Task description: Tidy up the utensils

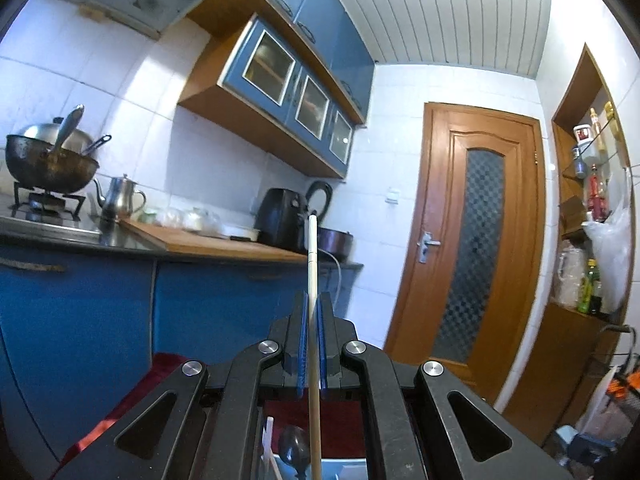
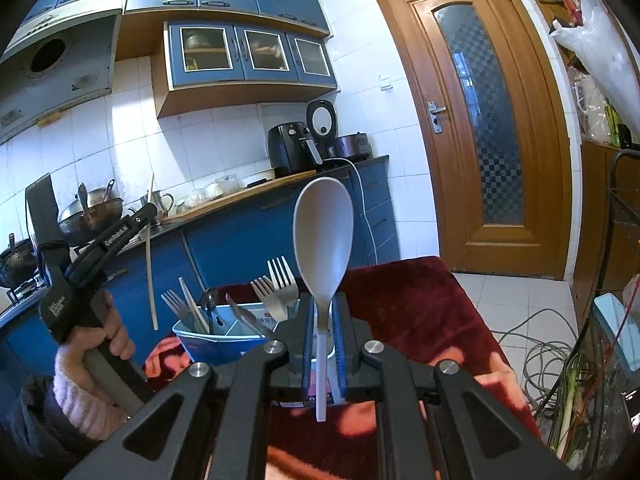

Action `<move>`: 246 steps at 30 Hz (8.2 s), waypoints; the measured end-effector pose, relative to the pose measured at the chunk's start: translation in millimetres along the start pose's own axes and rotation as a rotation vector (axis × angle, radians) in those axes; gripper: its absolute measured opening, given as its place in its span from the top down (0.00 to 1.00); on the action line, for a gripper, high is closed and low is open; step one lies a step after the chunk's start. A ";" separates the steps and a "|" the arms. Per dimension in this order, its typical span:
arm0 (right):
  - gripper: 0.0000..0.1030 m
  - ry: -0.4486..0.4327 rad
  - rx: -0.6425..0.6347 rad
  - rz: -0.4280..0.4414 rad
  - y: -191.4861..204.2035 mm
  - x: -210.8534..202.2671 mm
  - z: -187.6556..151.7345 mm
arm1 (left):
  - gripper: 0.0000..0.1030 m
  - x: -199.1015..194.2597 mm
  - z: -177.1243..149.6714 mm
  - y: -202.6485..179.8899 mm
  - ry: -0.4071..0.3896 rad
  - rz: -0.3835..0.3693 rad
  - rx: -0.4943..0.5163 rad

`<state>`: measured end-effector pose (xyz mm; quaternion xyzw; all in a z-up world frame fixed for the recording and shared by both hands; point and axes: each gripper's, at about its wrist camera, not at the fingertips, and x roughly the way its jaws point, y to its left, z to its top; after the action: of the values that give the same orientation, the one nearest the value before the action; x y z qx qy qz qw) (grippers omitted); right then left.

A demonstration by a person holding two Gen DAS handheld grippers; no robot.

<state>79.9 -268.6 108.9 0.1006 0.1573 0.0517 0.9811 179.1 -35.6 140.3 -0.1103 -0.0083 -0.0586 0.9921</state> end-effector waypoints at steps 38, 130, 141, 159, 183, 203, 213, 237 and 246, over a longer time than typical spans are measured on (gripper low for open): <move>0.89 -0.008 -0.049 0.075 10.3 75.6 16.6 | 0.96 27.8 -29.0 26.0 -0.078 0.101 -0.111; 0.16 0.020 -0.116 0.023 49.3 -76.0 -108.5 | 0.27 -188.6 -88.1 52.1 0.411 0.081 0.119; 0.04 -0.018 -0.141 -0.053 37.9 -69.3 -133.2 | 0.27 -183.1 -117.4 52.4 0.396 0.142 0.168; 0.03 -0.041 -0.152 -0.063 39.7 -67.9 -136.4 | 0.27 -184.7 -120.4 51.9 0.389 0.170 0.171; 0.03 -0.044 -0.154 -0.062 40.2 -67.4 -137.8 | 0.27 -184.6 -120.7 51.8 0.389 0.170 0.166; 0.03 -0.044 -0.155 -0.062 40.4 -67.5 -137.9 | 0.27 -184.6 -120.9 52.1 0.389 0.170 0.165; 0.03 -0.044 -0.155 -0.062 40.3 -67.4 -137.8 | 0.27 -184.7 -121.0 52.0 0.389 0.170 0.165; 0.03 -0.043 -0.156 -0.062 40.3 -67.4 -137.5 | 0.27 -184.8 -121.1 51.9 0.389 0.170 0.165; 0.03 -0.043 -0.157 -0.062 40.4 -67.3 -137.6 | 0.27 -184.9 -121.1 51.8 0.389 0.170 0.165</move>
<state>-30.4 -213.2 9.5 0.0195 0.1346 0.0313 0.9902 2.0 9.1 5.4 -0.0157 0.1875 0.0059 0.9821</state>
